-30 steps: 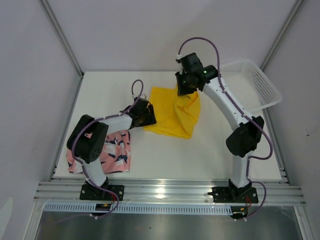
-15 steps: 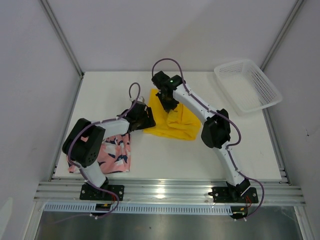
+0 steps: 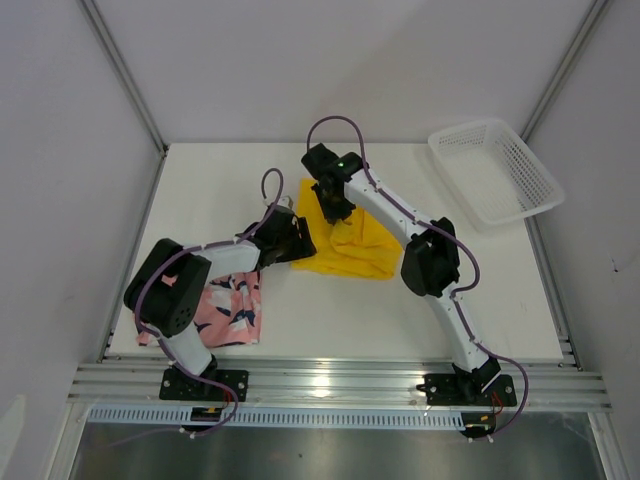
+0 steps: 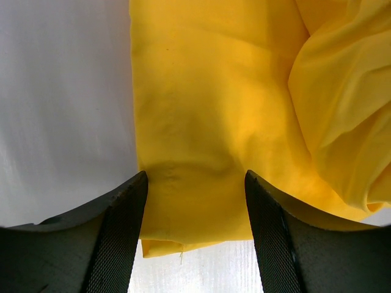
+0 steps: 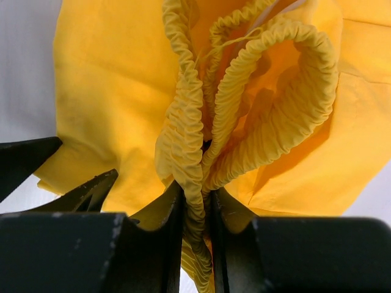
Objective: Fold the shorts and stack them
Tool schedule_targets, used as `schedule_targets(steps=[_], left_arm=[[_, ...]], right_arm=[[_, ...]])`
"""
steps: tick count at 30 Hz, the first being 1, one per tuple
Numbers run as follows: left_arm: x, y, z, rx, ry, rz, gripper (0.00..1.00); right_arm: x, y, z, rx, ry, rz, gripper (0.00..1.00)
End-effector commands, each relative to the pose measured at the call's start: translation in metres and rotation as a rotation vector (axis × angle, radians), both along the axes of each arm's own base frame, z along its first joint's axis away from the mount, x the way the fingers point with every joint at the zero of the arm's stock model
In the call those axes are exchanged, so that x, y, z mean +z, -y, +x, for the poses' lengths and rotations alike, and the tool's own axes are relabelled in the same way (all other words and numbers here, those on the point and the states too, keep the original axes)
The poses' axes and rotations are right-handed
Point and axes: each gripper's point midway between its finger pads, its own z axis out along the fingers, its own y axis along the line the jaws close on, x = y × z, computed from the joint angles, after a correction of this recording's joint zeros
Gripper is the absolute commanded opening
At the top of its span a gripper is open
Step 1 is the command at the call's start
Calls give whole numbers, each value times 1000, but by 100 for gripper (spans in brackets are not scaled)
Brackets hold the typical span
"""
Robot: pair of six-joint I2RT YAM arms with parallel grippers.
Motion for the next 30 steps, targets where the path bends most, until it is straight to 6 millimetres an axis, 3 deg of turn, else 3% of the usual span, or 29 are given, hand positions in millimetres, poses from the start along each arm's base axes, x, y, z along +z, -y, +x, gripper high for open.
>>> schedule_targets(steps=[1,4,6,13,19,26,30], left_arm=[[-20,-1,-28,-16,-98,16,68],[-18,-1,-29,-19,-95,17,68],[-18,-2,-29,-17,-94,23,68],[-17,-3,-29,-21,-95,36,68],[-19,-3,-28,-19,-96,37,68],[-20,-3,-29,-24,-100,40,68],[-23,-3,-30,-22,-104,42,68]], right_arm=[[5,-5,8,-31,48,9,10],[0,-3,10,-52,48,-2,12],[6,1,13,-70,72,-12,7],[28,20,12,-95,105,-31,7],[29,31,11,-119,106,-62,7],[56,39,13,-186,164,24,6],[58,47,14,-220,162,18,6]])
